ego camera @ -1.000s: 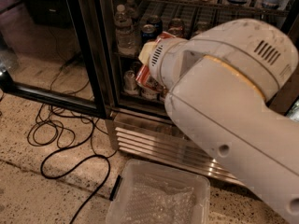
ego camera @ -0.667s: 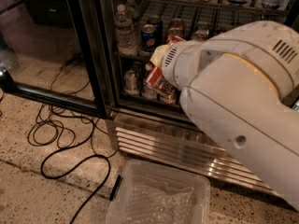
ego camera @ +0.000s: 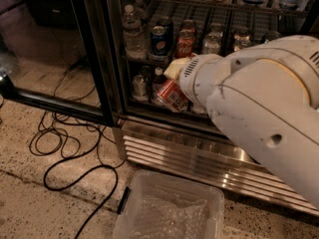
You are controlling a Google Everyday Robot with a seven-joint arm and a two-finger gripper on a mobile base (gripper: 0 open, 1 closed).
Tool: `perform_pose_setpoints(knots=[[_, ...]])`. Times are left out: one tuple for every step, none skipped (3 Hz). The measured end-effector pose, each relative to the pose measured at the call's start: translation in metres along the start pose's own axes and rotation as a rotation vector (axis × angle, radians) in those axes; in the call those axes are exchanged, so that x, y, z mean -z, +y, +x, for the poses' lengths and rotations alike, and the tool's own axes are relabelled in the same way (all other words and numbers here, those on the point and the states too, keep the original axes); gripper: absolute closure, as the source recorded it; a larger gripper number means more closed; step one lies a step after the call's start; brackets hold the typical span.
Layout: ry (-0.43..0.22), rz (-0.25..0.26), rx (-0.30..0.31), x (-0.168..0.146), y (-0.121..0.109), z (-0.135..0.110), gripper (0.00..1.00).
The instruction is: Pick coke can from top shelf of fridge
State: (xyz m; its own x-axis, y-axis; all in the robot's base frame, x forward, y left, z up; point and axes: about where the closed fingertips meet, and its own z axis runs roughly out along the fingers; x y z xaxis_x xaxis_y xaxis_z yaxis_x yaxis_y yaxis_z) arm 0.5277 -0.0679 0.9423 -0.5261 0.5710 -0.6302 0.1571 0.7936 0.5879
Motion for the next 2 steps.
perform_pose_setpoints(knots=[[0.037,-0.015,-0.030,0.0022,0.0019,0.0152,1.00],[0.037,-0.015,-0.029,0.0023,0.0021,0.0151,1.00]])
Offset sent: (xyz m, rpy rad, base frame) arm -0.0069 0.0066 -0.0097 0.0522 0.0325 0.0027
